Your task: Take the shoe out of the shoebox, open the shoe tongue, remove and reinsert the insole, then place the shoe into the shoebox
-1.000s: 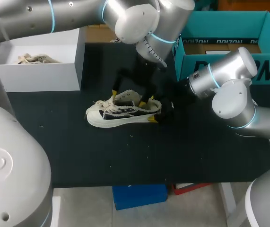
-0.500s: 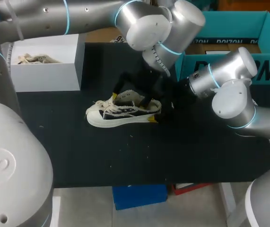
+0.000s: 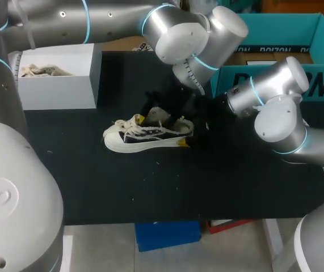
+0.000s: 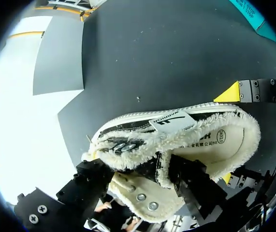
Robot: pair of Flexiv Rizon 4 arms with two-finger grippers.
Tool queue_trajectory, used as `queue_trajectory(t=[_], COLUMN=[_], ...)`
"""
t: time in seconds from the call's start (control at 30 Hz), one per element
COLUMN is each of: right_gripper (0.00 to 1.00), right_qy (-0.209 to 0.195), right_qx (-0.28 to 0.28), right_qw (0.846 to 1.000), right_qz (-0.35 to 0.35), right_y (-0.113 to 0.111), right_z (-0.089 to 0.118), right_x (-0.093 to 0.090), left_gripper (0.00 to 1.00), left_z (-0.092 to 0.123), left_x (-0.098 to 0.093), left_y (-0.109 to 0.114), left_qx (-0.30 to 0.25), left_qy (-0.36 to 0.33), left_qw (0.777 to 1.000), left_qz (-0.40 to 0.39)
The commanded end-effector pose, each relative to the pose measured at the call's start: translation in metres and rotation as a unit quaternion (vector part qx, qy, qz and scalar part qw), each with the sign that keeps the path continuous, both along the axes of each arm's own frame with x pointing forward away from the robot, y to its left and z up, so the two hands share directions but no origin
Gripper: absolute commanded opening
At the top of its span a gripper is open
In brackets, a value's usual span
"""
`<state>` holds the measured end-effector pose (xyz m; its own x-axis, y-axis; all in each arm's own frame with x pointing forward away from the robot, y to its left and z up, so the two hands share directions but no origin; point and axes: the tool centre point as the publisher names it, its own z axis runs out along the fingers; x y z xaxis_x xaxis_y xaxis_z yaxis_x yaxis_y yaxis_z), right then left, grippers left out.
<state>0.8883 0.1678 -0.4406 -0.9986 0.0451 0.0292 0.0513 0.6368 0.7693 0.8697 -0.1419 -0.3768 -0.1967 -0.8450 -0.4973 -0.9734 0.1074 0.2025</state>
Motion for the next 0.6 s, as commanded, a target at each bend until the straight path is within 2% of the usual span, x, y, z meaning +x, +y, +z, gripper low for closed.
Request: queue_trajectory(t=[0.03, 0.6], right_gripper=[0.0, 0.0], right_qy=[0.001, 0.001], right_qx=[-0.001, -0.001], right_qw=[1.0, 1.0], right_qz=[0.0, 0.0], right_y=[0.002, 0.002], right_z=[-0.001, -0.001], right_x=[0.002, 0.002], left_gripper=[0.0, 0.0], left_z=[0.002, 0.015], left_x=[-0.003, -0.007], left_y=[-0.001, 0.002], left_qx=[0.0, -0.009], left_qy=[-0.002, -0.002], left_qw=[1.0, 1.0], left_qz=[-0.004, -0.01])
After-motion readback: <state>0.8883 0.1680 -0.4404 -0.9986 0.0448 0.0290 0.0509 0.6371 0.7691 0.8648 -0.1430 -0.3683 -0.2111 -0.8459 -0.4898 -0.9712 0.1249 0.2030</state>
